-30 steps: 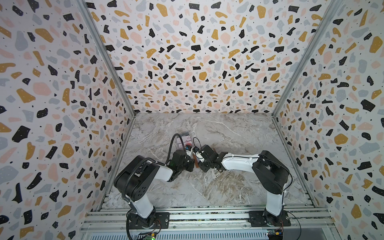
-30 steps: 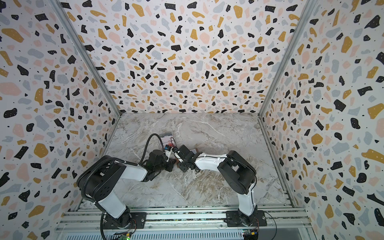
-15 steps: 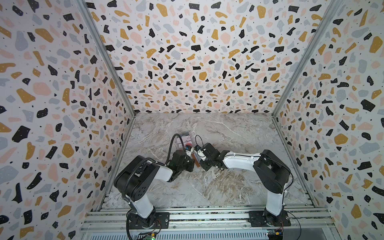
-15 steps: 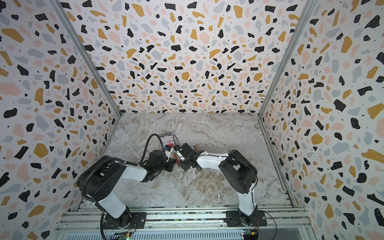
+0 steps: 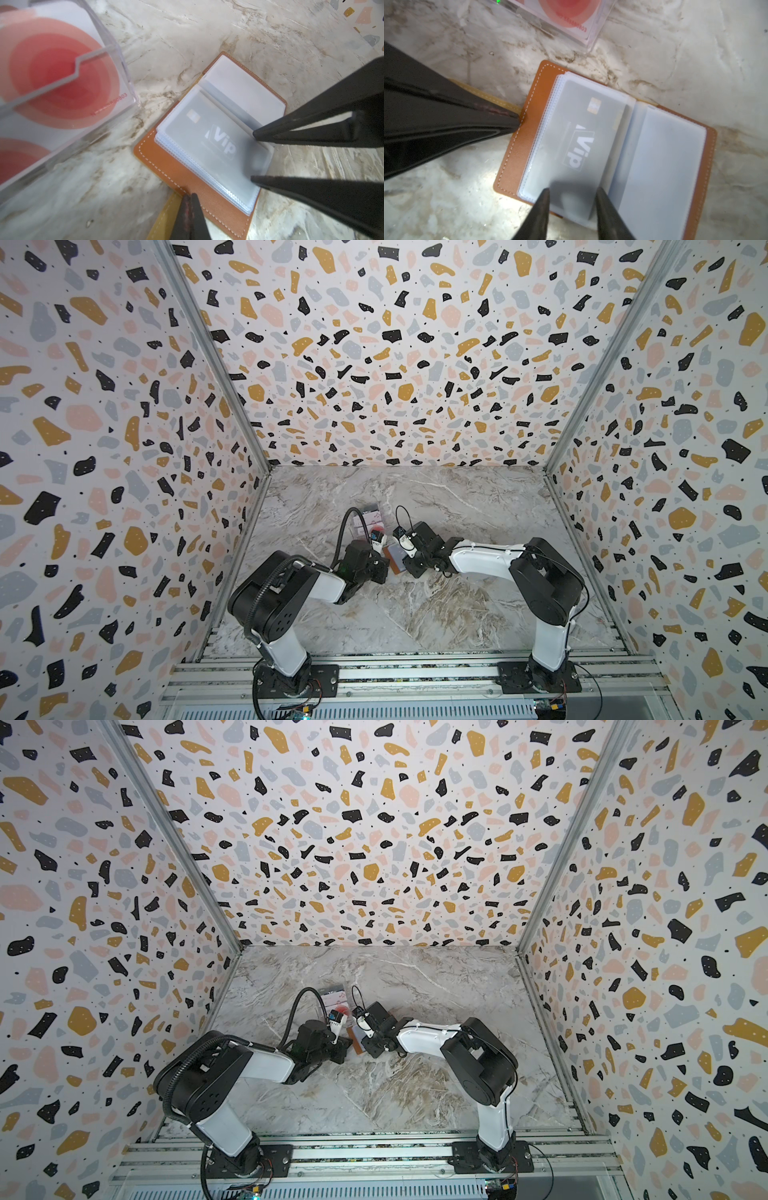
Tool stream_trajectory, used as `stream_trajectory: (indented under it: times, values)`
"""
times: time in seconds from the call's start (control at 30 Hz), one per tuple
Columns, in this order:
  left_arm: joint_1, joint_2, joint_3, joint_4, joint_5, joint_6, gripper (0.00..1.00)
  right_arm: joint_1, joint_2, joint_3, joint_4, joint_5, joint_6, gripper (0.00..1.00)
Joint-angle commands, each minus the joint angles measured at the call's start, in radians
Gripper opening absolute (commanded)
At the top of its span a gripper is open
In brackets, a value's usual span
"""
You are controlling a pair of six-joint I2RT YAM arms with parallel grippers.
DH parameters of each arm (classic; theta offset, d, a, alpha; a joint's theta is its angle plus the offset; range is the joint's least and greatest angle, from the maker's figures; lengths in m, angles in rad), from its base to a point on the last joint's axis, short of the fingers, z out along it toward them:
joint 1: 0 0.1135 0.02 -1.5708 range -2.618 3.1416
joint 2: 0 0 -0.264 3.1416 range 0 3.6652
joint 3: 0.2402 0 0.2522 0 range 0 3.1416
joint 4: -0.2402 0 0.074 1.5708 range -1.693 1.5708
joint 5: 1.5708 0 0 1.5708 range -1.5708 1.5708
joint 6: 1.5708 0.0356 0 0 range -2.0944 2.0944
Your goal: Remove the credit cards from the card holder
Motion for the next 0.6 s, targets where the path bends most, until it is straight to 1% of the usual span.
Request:
stream_trajectory:
  times: [0.0,0.13,0.33,0.57]
  values:
    - [-0.001,0.036,-0.028,-0.083,-0.011,-0.003,0.00,-0.002,-0.044,-0.006,-0.005,-0.041,-0.023,0.49]
    - [-0.001,0.036,-0.028,-0.085,-0.011,-0.004,0.00,-0.002,-0.035,-0.004,0.006,-0.074,-0.036,0.53]
    - [-0.001,0.037,-0.026,-0.085,-0.010,-0.004,0.00,-0.002,-0.012,0.008,0.003,-0.083,-0.044,0.56]
    - [-0.001,0.039,-0.026,-0.086,-0.007,-0.002,0.00,-0.002,0.010,0.026,-0.006,-0.066,-0.030,0.55]
